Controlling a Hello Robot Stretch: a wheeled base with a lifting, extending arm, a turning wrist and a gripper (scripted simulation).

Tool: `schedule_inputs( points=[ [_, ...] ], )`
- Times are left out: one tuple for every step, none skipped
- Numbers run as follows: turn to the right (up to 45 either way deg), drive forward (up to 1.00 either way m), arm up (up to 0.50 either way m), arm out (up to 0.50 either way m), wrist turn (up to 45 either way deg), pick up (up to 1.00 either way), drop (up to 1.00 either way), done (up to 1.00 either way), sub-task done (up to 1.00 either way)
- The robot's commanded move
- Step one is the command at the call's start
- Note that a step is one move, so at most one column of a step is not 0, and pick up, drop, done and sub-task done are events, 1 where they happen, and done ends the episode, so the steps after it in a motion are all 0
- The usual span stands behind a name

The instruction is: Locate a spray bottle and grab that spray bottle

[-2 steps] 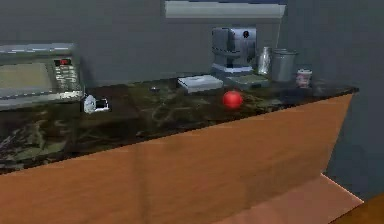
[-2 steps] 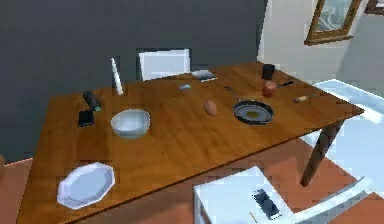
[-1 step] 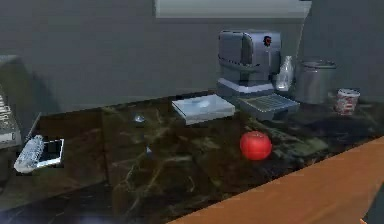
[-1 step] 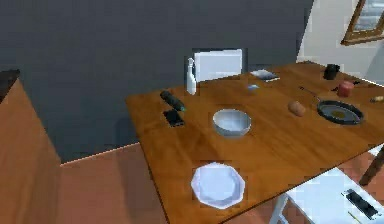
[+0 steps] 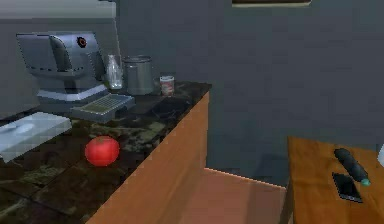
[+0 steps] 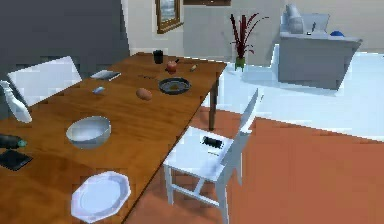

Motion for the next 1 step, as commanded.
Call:
schedule_inputs(
  points=[
    [18.0, 0.00, 0.00, 0.00, 0.0, 0.00, 0.00, 0.00, 0.00]
  ],
)
